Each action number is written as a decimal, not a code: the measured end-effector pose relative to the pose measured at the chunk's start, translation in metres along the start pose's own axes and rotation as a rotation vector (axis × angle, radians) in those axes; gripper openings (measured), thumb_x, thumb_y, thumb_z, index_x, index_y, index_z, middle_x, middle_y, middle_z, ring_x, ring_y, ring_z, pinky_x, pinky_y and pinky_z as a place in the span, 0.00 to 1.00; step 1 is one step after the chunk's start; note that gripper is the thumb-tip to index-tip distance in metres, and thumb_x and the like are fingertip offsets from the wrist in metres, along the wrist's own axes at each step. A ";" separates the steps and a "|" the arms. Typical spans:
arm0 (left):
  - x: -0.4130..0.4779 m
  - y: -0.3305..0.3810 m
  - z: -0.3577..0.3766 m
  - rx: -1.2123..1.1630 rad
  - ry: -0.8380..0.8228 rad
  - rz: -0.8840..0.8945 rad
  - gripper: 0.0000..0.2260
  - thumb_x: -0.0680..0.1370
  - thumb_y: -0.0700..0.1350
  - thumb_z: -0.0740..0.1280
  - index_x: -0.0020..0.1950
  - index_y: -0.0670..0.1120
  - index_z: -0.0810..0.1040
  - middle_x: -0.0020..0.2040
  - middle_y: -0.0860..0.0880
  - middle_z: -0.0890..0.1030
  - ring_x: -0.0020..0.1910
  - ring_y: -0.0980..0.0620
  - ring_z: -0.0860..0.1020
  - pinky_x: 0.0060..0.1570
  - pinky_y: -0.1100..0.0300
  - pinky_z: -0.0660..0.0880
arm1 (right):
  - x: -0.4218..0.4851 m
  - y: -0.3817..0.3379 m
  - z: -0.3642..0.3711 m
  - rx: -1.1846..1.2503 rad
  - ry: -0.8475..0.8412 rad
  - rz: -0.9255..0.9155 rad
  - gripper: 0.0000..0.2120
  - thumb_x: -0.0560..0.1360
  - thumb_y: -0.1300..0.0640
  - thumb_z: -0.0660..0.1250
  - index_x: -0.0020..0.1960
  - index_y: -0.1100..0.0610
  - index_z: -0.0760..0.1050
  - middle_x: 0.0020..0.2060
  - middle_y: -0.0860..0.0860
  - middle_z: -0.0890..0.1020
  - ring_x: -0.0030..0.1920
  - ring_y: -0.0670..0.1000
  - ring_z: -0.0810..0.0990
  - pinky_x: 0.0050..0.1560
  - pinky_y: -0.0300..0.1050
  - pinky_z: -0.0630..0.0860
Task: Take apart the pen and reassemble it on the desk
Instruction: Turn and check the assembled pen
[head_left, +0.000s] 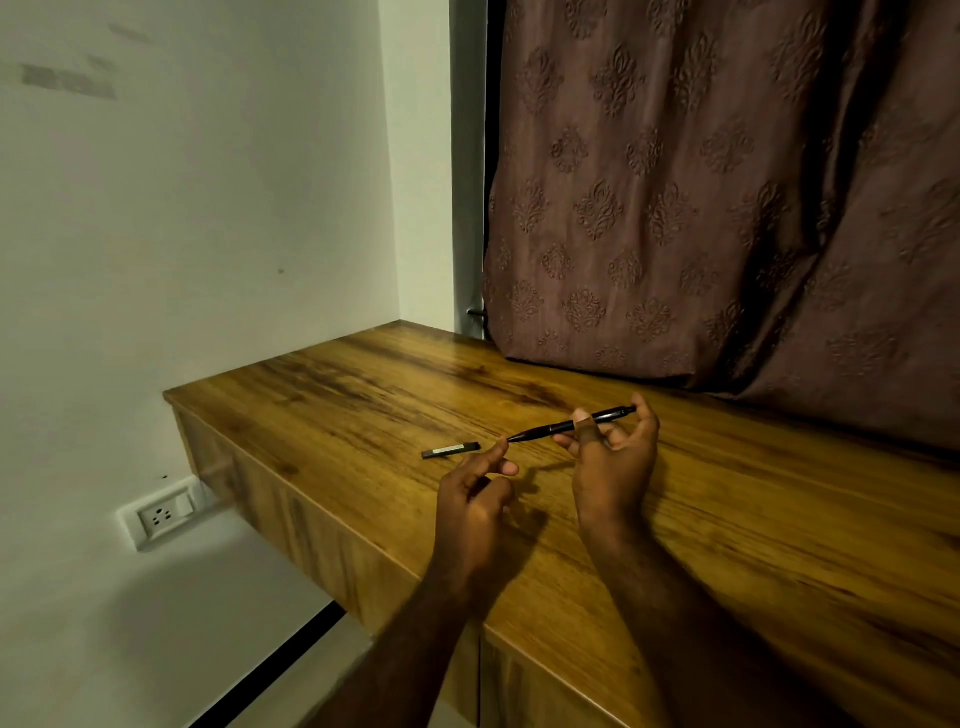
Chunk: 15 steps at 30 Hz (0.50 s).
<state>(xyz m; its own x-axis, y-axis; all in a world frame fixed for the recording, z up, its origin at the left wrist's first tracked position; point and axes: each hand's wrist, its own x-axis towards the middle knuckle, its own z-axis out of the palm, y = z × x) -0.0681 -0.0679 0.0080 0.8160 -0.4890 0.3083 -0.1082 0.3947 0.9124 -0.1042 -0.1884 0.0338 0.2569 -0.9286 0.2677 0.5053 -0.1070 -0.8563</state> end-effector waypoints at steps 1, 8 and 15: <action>0.000 0.000 0.001 -0.010 0.005 -0.007 0.19 0.75 0.30 0.61 0.58 0.49 0.79 0.42 0.49 0.81 0.29 0.64 0.75 0.27 0.71 0.71 | 0.000 0.000 0.000 0.009 -0.005 0.016 0.32 0.75 0.66 0.67 0.74 0.52 0.58 0.46 0.48 0.79 0.31 0.46 0.84 0.32 0.36 0.79; 0.007 -0.003 0.001 -0.015 0.174 -0.122 0.11 0.78 0.38 0.66 0.59 0.47 0.78 0.47 0.44 0.80 0.30 0.59 0.78 0.27 0.68 0.73 | -0.007 0.004 0.003 0.052 -0.072 0.132 0.35 0.75 0.67 0.67 0.74 0.47 0.55 0.50 0.55 0.78 0.33 0.50 0.85 0.34 0.40 0.81; 0.009 -0.005 -0.005 -0.076 0.189 -0.147 0.06 0.79 0.36 0.64 0.52 0.42 0.80 0.36 0.50 0.82 0.29 0.59 0.77 0.27 0.66 0.74 | -0.013 0.012 0.003 0.064 -0.216 0.256 0.26 0.75 0.68 0.66 0.68 0.52 0.62 0.49 0.57 0.79 0.38 0.53 0.86 0.39 0.46 0.82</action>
<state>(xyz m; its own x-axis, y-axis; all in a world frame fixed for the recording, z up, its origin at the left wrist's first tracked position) -0.0572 -0.0702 0.0053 0.9124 -0.3941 0.1109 0.0571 0.3907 0.9187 -0.0991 -0.1772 0.0210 0.5470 -0.8252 0.1408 0.4511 0.1489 -0.8800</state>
